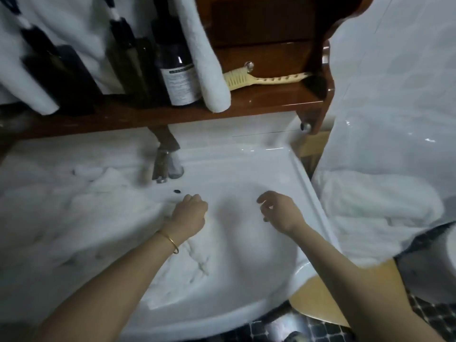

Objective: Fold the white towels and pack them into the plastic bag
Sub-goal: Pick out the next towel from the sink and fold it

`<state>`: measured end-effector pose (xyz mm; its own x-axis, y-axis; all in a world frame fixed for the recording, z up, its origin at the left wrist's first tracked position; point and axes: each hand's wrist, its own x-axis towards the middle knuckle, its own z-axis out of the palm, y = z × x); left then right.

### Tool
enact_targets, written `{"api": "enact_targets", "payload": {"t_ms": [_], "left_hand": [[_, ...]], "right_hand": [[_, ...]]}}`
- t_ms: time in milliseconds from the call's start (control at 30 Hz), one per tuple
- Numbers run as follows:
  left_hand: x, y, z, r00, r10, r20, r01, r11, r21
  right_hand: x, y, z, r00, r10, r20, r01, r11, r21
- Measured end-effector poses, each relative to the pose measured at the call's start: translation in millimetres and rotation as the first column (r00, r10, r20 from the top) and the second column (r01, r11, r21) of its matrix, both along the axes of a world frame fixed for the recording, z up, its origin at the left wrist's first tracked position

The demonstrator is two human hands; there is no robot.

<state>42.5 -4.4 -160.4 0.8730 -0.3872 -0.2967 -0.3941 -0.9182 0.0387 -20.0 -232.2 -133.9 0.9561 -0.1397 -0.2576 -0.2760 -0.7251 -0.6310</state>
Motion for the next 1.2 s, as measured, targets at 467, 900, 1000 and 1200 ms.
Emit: {"api": "enact_targets", "payload": {"t_ms": [467, 900, 1000, 1200], "left_hand": [[18, 117, -7, 0.92, -0.316, 0.23, 0.268, 0.939, 0.216], [-6, 25, 110, 0.924, -0.275, -0.267, -0.153, 0.373, -0.915], [-2, 0, 125, 0.931, -0.296, -0.214, -0.122, 0.299, -0.946], [-1, -22, 99, 0.934, -0.275, -0.227, 0.027, 0.688, -0.725]], "right_hand": [[-31, 126, -42, 0.918, -0.274, -0.285, 0.361, 0.876, 0.319], [-37, 145, 0, 0.934, -0.349, 0.077, 0.215, 0.72, 0.66], [-33, 113, 30, 0.712, -0.697, 0.083, 0.463, 0.555, 0.691], [-38, 49, 81, 0.335, -0.935, -0.113, 0.498, 0.074, 0.864]]}}
